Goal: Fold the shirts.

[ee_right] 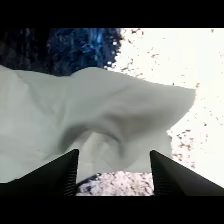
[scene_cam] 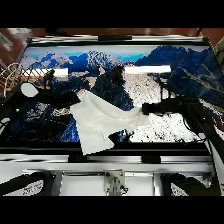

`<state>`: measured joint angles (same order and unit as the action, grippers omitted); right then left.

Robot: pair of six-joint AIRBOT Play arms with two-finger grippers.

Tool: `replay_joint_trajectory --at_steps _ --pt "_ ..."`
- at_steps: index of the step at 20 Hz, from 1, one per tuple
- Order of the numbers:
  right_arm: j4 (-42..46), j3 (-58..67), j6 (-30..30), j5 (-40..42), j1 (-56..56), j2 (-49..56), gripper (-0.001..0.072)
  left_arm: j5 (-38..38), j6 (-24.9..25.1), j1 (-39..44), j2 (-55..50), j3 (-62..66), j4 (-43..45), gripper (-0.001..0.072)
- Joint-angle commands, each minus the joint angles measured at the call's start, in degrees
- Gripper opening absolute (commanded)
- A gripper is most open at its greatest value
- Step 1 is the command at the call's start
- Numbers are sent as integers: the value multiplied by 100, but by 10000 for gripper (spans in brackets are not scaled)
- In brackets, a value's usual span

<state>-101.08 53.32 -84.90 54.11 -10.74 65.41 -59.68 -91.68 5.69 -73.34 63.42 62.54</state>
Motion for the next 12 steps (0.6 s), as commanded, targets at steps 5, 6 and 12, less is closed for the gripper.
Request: replay_joint_trajectory --at_steps 5,6,12 --pt "-529 -192 -896 1690 1869 -260 609 -1784 662 -914 295 -1012 -96 698" --pt "-789 -304 -979 1703 1989 -260 609 -1628 765 -828 295 -1329 -380 698" --pt "-1161 -476 -1025 1703 2015 -258 609 -212 807 96 256 -2583 -1019 696"
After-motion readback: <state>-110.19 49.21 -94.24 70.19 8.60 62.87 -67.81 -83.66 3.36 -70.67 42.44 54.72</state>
